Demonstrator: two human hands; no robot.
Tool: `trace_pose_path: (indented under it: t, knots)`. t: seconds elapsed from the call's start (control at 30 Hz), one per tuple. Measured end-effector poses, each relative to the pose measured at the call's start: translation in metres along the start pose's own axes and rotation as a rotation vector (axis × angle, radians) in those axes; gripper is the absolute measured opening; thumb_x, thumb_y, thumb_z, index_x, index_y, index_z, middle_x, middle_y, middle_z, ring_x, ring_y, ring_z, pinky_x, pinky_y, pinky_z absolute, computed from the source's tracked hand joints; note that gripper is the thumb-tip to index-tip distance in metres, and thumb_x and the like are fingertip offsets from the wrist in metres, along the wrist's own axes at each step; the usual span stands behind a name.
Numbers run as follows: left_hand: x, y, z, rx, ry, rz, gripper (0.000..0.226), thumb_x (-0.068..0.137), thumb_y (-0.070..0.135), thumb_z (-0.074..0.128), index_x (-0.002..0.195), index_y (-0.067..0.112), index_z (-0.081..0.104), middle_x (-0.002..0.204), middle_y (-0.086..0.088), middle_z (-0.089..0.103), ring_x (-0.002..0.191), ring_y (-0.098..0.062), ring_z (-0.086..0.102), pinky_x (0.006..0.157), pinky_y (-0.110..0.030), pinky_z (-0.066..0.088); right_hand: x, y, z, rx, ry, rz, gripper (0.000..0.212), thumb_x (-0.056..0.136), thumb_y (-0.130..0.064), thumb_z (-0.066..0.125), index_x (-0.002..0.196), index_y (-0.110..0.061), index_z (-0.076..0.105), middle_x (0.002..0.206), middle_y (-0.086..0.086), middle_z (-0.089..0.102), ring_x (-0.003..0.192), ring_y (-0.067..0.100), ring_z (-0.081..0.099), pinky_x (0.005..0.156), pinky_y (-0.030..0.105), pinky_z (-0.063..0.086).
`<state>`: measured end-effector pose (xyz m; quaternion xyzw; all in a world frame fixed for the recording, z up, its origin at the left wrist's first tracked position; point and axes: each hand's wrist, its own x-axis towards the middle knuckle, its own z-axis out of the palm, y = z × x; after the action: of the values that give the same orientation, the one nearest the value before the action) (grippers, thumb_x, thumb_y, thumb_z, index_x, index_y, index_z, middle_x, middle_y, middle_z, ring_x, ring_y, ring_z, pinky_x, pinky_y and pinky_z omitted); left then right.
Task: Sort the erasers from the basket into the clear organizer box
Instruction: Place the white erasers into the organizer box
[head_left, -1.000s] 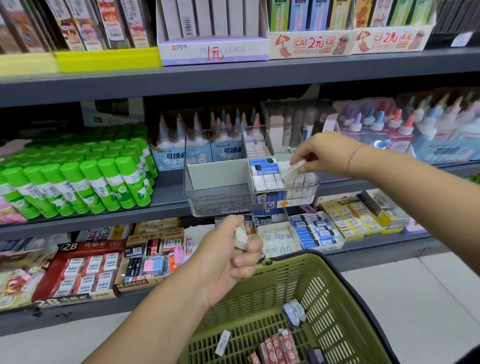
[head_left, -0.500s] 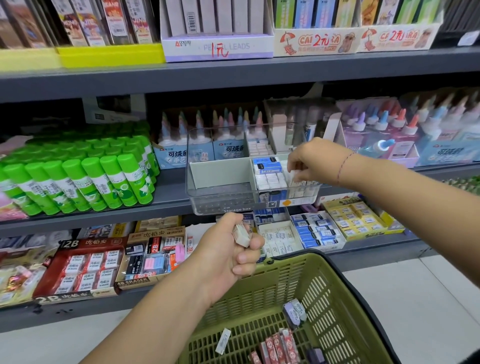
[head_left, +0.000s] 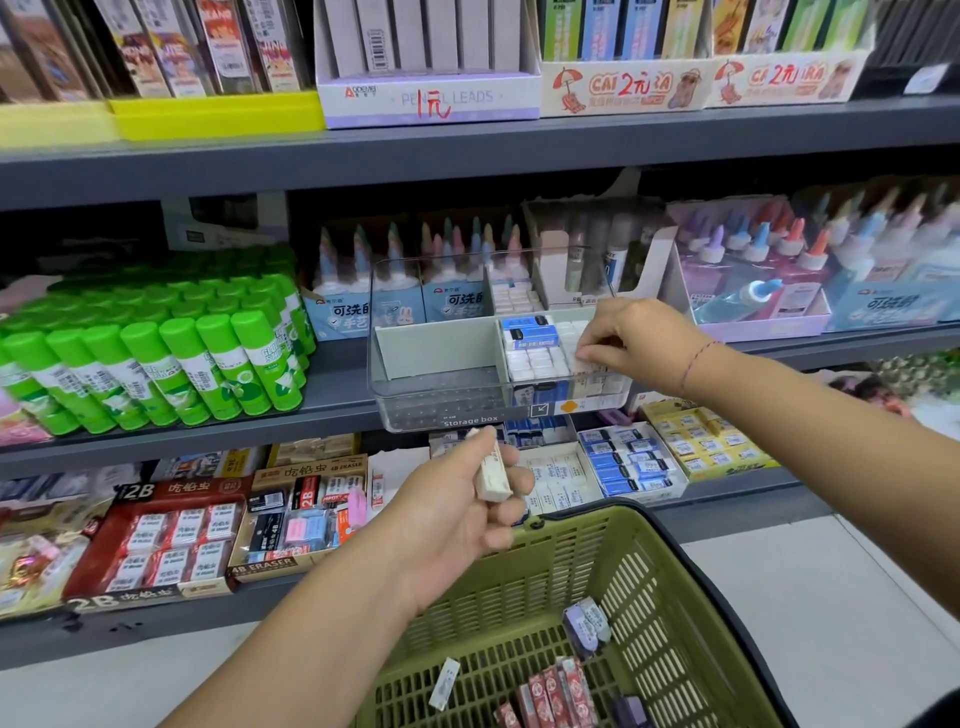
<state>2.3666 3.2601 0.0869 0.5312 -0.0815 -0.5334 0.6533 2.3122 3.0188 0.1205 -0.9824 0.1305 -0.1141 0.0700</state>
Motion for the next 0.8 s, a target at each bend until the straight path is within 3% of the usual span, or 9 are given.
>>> trace_pose_path:
  t: [0.1,0.17,0.23,0.3,0.4,0.53,0.6,0.67,0.8]
  knots:
    - [0.000,-0.002,0.002,0.069,-0.004,0.051,0.039,0.096,0.036,0.047,0.100,0.004,0.068,0.069,-0.002,0.060,0.049,-0.009,0.048,0.040,-0.019,0.039,-0.015,-0.016,-0.002,0.041,0.070,0.017,0.019,0.091,-0.032,0.059,0.091,-0.019,0.073,0.090,-0.005,0.056,0.083,0.012,0.054,0.081,0.030,0.045]
    - [0.000,-0.004,0.004,0.154,-0.009,0.082,0.034,0.094,0.032,0.051,0.102,0.005,0.071,0.078,-0.003,0.060,0.054,-0.009,0.050,0.046,-0.019,0.043,-0.031,-0.037,-0.002,0.293,0.094,0.037,0.025,0.089,-0.040,0.058,0.090,-0.019,0.072,0.087,-0.004,0.062,0.079,0.010,0.057,0.078,0.029,0.047]
    - [-0.001,-0.007,0.004,0.240,-0.019,0.102,0.026,0.095,0.024,0.054,0.105,0.007,0.070,0.086,-0.004,0.058,0.058,-0.008,0.052,0.053,-0.019,0.046,-0.045,-0.059,-0.001,0.606,-0.086,0.034,0.033,0.084,-0.047,0.057,0.093,-0.019,0.072,0.083,-0.004,0.069,0.075,0.005,0.061,0.072,0.024,0.051]
    - [-0.001,-0.009,0.005,0.266,-0.038,0.111,0.021,0.095,0.019,0.055,0.106,0.006,0.067,0.089,-0.004,0.058,0.060,-0.007,0.054,0.055,-0.018,0.046,-0.056,-0.073,0.002,0.831,-0.278,0.008,0.022,0.086,-0.030,0.062,0.097,-0.012,0.069,0.078,0.000,0.069,0.069,0.006,0.062,0.065,0.019,0.051]
    - [-0.004,-0.011,0.007,0.293,-0.055,0.111,0.019,0.094,0.019,0.057,0.100,0.005,0.068,0.088,-0.006,0.061,0.058,-0.005,0.052,0.054,-0.018,0.044,-0.061,-0.078,0.005,1.025,-0.286,0.066,0.010,0.086,-0.004,0.064,0.095,-0.001,0.068,0.073,0.010,0.064,0.062,0.012,0.056,0.058,0.019,0.047]
    - [-0.003,-0.003,0.005,0.649,0.106,0.297,0.025,0.089,0.042,0.058,0.094,0.022,0.071,0.075,0.014,0.060,0.058,0.000,0.050,0.058,-0.011,0.040,-0.054,-0.066,-0.009,1.037,-0.223,0.108,0.009,0.083,-0.004,0.066,0.091,-0.004,0.070,0.073,0.008,0.065,0.062,0.008,0.056,0.057,0.017,0.046]
    - [0.002,0.000,-0.005,1.054,0.312,0.569,0.026,0.090,0.048,0.051,0.105,0.031,0.064,0.096,0.023,0.056,0.085,0.009,0.050,0.076,-0.007,0.036,-0.047,-0.049,-0.023,0.979,-0.085,0.144,0.008,0.082,-0.006,0.067,0.088,-0.009,0.072,0.071,0.004,0.068,0.062,0.008,0.058,0.057,0.017,0.048]
    - [0.006,0.003,-0.017,1.374,0.502,0.745,0.046,0.091,0.052,0.041,0.131,0.031,0.049,0.131,0.014,0.042,0.123,-0.001,0.033,0.101,-0.020,0.026,-0.040,-0.025,-0.037,0.839,0.102,0.177,0.007,0.082,-0.007,0.068,0.085,-0.013,0.072,0.072,0.003,0.070,0.064,0.009,0.061,0.061,0.019,0.053]
    - [0.021,0.000,-0.033,1.664,0.603,0.723,0.070,0.094,0.059,0.025,0.153,0.030,0.001,0.160,0.008,-0.010,0.145,-0.012,-0.017,0.113,-0.030,-0.017,-0.028,0.017,-0.048,0.573,0.307,0.242,0.007,0.081,-0.009,0.072,0.088,-0.008,0.070,0.078,0.010,0.069,0.070,0.014,0.064,0.072,0.019,0.054]
